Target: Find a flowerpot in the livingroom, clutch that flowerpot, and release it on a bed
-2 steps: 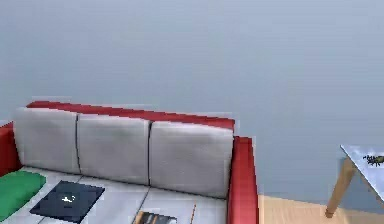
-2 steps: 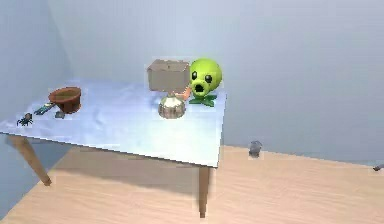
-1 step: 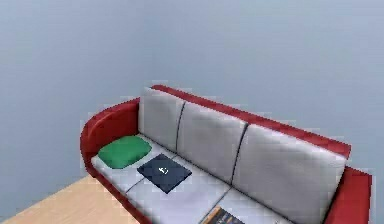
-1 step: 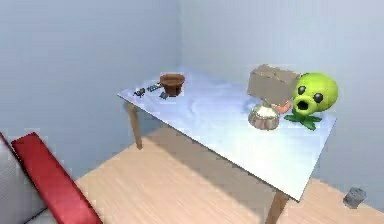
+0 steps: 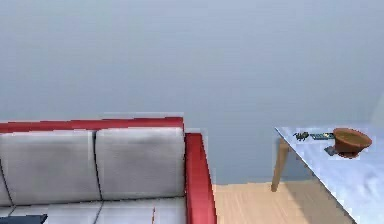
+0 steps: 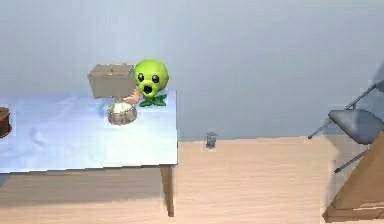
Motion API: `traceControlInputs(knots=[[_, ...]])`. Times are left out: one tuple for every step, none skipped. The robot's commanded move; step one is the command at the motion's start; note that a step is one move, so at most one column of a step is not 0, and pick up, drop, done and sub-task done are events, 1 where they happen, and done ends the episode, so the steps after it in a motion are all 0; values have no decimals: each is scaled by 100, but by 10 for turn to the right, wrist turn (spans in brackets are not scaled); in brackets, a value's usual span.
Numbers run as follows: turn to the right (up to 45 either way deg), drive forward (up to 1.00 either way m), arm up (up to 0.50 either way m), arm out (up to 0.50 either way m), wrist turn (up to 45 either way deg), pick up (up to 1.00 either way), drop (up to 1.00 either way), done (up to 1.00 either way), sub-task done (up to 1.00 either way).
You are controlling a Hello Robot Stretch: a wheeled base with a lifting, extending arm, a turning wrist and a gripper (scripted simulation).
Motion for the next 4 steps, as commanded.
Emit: traceControlInputs(knots=[[420, 0, 0, 0, 0, 0, 0, 0, 0], [0, 35, 0, 0, 0, 0, 0, 0, 0], [0, 20, 0, 0, 0, 0, 0, 0, 0], [-60, 0, 0, 0, 0, 0, 0, 0, 0]])
